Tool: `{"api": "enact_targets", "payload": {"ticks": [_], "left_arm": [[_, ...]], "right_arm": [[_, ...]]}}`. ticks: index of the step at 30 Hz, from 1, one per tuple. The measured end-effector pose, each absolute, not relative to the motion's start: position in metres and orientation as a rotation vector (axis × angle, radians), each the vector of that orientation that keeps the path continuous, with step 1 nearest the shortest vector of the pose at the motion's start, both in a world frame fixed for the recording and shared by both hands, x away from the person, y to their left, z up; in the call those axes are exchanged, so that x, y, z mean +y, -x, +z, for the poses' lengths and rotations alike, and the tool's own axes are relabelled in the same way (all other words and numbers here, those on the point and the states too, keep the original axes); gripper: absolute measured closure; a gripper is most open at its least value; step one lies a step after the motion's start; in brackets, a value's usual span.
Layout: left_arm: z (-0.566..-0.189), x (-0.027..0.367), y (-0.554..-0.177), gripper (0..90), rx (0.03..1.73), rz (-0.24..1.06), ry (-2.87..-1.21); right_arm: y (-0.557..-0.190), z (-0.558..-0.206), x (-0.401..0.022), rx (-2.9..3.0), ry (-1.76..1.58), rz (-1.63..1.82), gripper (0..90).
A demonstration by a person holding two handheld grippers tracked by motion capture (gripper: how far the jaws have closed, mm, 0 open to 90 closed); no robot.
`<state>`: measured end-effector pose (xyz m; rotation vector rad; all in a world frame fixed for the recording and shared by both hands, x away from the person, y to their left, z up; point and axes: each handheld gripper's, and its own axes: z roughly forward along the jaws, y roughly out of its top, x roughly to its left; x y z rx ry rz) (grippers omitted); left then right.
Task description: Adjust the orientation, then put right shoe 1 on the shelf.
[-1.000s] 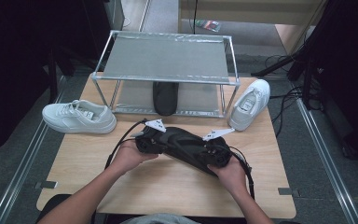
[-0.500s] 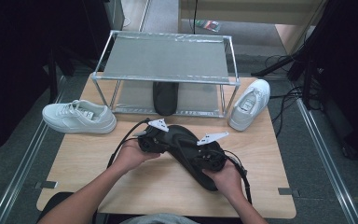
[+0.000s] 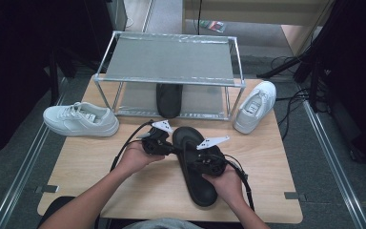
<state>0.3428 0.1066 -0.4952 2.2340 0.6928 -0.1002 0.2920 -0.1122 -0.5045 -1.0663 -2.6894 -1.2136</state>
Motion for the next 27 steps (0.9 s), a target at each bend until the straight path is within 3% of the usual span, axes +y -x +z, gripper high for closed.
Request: {"api": "enact_targets", "payload": {"ticks": [11, 15, 21, 27], "left_arm": [[-0.486, 0.110, -0.345, 82.7, 0.691, -0.109, -2.206], [-0.478, 0.117, -0.343, 72.7, 0.696, -0.101, -2.179], [-0.474, 0.127, -0.343, 49.7, 0.728, -0.040, -2.168], [-0.472, 0.137, -0.345, 44.3, 0.759, -0.030, -2.139]], "right_arm": [[-0.293, -0.495, -0.126, -2.660, 1.094, -1.304, 85.3], [-0.292, -0.485, -0.140, -2.641, 1.153, -1.383, 77.8], [-0.291, -0.481, -0.155, -2.646, 1.242, -1.440, 68.0], [-0.294, -0.490, -0.160, -2.645, 1.311, -1.419, 63.0]]}}
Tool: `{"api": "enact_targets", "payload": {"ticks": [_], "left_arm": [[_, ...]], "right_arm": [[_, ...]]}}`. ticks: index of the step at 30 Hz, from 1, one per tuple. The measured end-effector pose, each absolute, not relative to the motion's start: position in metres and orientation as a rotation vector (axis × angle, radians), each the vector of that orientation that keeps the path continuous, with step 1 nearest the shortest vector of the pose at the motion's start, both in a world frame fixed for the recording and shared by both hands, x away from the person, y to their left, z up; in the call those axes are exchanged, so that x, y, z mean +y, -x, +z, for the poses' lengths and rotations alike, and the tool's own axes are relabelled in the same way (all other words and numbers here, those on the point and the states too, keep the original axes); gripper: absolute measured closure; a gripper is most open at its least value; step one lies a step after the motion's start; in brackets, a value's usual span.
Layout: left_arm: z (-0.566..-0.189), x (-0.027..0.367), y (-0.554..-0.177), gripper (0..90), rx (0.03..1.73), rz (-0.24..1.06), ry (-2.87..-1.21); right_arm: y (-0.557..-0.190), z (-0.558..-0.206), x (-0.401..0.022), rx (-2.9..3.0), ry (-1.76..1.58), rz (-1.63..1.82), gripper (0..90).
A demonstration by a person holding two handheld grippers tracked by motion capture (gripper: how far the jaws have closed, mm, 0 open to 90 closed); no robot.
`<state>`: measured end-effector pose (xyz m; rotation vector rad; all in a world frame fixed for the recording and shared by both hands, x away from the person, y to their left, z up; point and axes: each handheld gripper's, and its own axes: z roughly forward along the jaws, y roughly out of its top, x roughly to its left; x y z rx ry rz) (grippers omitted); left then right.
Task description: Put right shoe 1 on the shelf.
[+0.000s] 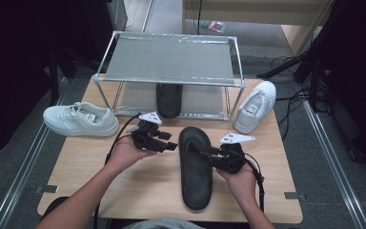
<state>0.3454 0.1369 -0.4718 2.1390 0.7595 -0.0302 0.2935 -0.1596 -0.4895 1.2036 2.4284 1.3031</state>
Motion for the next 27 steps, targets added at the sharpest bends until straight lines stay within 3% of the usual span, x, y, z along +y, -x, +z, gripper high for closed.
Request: {"api": "enact_targets", "payload": {"ticks": [18, 27], "left_arm": [[-0.470, 0.145, -0.346, 42.6, 0.758, -0.012, -2.129], [-0.469, 0.150, -0.347, 42.7, 0.768, -0.010, -2.118]], "right_arm": [[-0.300, -0.518, -0.148, 2.407, -1.347, 1.211, 60.7], [-0.301, -0.519, -0.142, 2.388, -1.402, 1.217, 70.6]]}}
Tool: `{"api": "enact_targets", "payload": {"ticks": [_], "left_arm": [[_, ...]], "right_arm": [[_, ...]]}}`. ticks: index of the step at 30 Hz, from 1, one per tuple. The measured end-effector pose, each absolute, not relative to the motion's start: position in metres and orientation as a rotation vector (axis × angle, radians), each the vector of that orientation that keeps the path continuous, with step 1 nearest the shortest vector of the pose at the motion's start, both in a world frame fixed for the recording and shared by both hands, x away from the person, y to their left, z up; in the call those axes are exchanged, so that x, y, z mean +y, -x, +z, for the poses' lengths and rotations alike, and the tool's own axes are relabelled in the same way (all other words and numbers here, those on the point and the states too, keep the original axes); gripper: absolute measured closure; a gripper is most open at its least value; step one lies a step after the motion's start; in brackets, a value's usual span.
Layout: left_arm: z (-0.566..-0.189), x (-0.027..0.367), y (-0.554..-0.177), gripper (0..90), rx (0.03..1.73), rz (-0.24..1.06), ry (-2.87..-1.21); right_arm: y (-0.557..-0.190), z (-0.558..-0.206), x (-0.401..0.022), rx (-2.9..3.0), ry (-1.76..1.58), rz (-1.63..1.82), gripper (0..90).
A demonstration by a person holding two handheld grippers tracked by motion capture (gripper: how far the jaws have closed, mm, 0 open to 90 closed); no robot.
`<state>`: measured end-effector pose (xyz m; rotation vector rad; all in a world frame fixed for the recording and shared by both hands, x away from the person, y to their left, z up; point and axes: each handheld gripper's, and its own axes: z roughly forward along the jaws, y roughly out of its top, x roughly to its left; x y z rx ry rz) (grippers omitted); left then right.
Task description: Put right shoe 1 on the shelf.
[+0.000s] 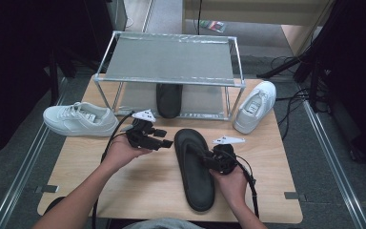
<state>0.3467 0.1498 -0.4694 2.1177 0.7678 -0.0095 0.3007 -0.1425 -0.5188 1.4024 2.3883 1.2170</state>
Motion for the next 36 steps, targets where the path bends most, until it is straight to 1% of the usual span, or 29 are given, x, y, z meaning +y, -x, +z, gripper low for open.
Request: {"api": "enact_targets", "payload": {"ticks": [8, 19, 26, 36], "left_arm": [[-0.467, 0.156, -0.347, 43.1, 0.766, -0.008, -2.110], [-0.465, 0.159, -0.345, 43.1, 0.745, -0.012, -2.117], [-0.465, 0.161, -0.345, 43.0, 0.744, -0.006, -2.108], [-0.465, 0.158, -0.344, 43.1, 0.721, -0.009, -2.118]], "right_arm": [[-0.303, -0.515, -0.142, 2.375, -1.448, 1.231, 71.8], [-0.324, -0.499, -0.148, 2.331, -1.500, 1.251, 71.7], [-0.348, -0.487, -0.152, 2.274, -1.514, 1.217, 71.6], [-0.384, -0.483, -0.144, 2.195, -1.562, 1.193, 71.6]]}}
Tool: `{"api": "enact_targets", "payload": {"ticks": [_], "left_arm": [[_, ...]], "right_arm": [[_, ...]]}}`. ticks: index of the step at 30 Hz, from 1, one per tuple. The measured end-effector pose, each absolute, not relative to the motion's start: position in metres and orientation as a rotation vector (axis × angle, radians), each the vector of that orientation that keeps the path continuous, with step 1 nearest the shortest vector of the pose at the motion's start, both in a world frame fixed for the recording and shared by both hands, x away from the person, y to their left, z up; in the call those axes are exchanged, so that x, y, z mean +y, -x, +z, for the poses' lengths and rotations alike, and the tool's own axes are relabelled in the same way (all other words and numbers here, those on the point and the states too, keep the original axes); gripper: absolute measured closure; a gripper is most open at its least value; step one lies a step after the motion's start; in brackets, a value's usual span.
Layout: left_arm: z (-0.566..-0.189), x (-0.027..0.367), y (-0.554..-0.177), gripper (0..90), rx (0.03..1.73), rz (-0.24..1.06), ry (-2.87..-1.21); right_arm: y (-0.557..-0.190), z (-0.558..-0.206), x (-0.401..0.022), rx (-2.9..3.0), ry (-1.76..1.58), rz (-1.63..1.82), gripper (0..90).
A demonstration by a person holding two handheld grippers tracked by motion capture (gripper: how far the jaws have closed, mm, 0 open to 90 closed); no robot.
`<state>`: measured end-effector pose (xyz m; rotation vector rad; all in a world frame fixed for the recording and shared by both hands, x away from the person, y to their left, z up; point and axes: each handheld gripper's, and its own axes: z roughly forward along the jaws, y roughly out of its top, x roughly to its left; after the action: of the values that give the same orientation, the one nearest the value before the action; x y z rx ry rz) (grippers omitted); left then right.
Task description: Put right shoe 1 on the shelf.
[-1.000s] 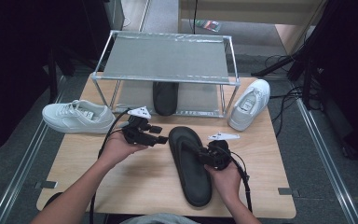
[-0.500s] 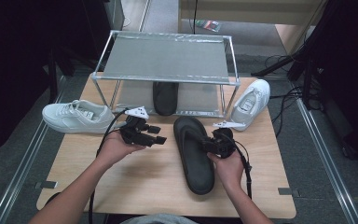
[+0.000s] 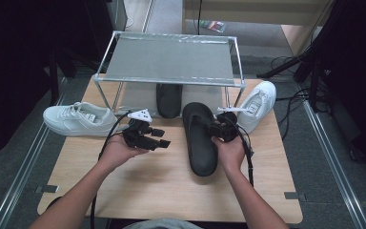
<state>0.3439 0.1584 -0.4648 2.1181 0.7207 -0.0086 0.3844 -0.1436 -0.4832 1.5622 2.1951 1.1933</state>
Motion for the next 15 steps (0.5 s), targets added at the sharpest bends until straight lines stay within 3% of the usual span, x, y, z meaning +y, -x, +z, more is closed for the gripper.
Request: {"api": "enact_targets", "payload": {"ticks": [15], "left_arm": [[-0.466, 0.158, -0.344, 43.2, 0.710, -0.017, -2.117]], "right_arm": [[-0.429, -0.496, -0.127, 2.099, -1.637, 1.150, 71.3]]}}
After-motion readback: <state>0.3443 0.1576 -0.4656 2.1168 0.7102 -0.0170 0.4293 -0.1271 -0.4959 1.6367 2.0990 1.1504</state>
